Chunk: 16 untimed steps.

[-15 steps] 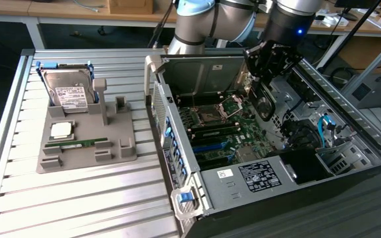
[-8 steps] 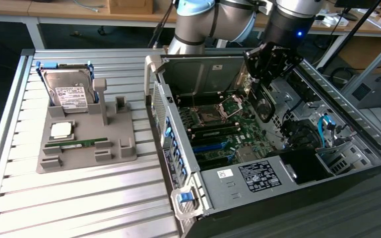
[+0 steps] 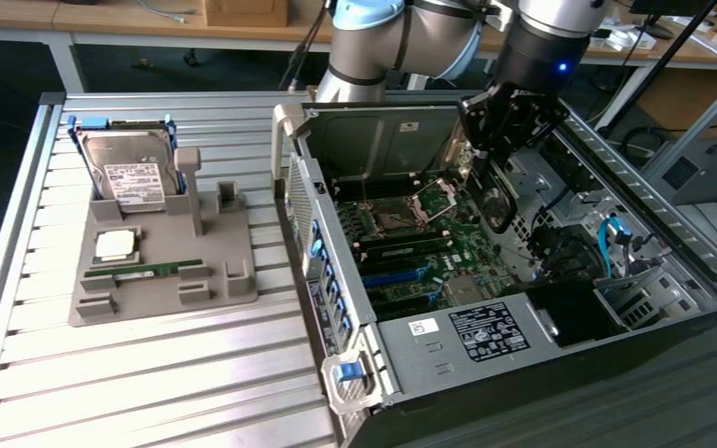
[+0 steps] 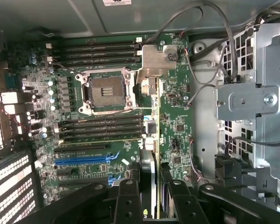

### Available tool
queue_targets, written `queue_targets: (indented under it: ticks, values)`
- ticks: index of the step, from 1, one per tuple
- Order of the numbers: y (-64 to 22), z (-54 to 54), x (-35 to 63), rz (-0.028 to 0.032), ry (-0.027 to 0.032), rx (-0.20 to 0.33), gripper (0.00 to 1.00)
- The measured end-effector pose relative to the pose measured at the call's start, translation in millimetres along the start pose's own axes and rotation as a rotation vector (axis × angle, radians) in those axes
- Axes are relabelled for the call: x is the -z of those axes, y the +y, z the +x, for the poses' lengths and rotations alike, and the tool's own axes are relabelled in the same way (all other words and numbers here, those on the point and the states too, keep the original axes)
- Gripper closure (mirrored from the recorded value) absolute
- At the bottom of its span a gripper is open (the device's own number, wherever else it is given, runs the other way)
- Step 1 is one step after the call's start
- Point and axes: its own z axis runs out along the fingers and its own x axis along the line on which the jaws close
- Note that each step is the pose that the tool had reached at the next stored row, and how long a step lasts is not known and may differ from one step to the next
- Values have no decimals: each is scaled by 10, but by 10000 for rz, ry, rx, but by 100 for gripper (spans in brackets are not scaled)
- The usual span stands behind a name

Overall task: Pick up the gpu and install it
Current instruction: 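Pick up the gpu and move the gpu toward the slot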

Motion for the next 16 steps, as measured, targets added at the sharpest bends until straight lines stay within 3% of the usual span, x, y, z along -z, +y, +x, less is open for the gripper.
queue_targets:
  ticks: [16]
  values:
    - [6,4,-129,0,0,0,73]
